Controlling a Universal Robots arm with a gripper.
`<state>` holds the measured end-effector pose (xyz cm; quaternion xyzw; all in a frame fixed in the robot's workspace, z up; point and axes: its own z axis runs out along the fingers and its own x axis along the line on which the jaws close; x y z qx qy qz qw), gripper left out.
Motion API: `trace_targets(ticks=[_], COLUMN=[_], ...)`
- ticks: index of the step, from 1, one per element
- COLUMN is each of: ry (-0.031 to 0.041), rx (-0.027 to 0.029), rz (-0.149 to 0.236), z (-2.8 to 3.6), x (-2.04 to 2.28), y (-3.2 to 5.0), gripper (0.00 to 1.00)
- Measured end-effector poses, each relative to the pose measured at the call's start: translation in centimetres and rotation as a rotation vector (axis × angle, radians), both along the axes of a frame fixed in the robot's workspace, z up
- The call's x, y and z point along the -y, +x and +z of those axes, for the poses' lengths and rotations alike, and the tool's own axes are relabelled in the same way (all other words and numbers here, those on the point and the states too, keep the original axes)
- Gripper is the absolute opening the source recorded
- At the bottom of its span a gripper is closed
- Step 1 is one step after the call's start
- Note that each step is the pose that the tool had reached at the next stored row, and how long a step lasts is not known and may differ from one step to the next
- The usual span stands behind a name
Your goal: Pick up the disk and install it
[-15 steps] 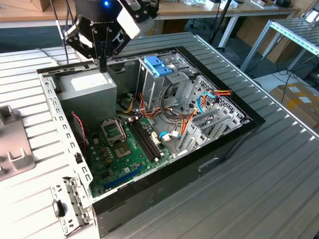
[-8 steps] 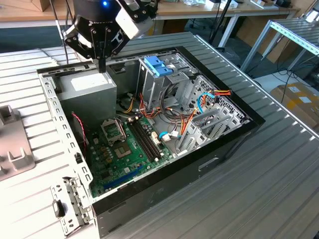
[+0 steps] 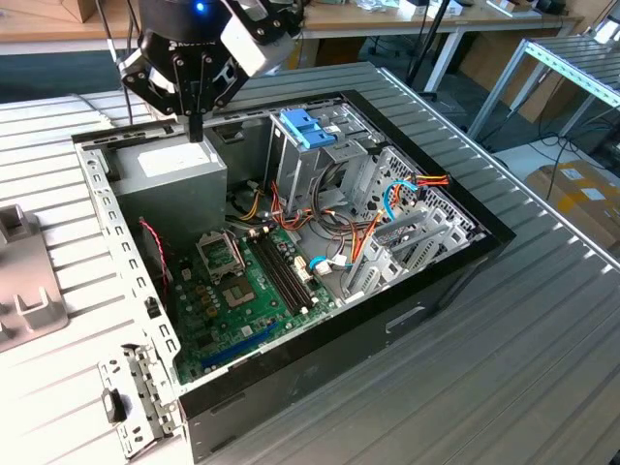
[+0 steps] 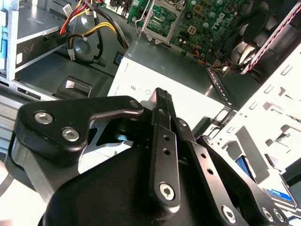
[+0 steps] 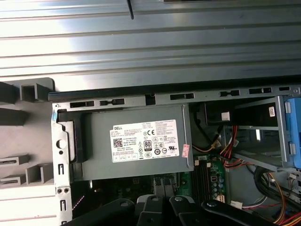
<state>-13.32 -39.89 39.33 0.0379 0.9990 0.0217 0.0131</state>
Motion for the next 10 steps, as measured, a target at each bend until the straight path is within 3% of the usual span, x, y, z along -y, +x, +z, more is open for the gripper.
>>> trace_targets(ticks=[10], ry=[0.0], rx=[0.0], rz=[0.0], z=[0.0], x=[0.0], y=[-0.17], gripper=[0.11])
